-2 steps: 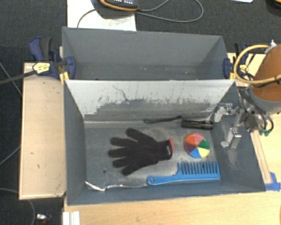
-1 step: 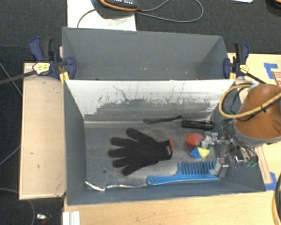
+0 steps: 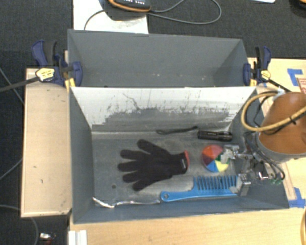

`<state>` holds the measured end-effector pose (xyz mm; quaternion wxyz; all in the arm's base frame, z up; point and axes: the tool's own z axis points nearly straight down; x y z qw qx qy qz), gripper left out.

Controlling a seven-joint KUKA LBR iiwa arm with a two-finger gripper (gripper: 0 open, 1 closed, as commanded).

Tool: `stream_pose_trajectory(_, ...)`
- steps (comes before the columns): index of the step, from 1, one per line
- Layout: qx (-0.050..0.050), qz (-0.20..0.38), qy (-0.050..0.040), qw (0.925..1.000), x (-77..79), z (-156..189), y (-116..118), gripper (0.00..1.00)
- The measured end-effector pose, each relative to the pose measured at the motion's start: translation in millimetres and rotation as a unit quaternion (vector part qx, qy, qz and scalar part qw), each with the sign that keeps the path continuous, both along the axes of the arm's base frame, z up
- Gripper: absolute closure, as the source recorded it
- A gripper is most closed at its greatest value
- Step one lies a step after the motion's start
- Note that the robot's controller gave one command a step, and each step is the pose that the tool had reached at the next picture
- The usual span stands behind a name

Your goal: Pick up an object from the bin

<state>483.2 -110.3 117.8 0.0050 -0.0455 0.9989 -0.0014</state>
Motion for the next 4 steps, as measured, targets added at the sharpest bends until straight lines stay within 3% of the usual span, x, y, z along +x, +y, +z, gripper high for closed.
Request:
stream_pose_trajectory(1,0.002,-0.026,0.0017,0.9997,71.9,-19,21,0.0)
stream_pose_trajectory(2,0.001,-0.047,0.0026,0.9989,-0.6,-50,27,0.0)
stream_pose_trajectory(3,0.001,-0.038,-0.0033,0.9993,37.2,-47,12,1.0)
stream_pose_trajectory(4,0.001,-0.038,-0.0033,0.9993,37.2,-47,12,1.0)
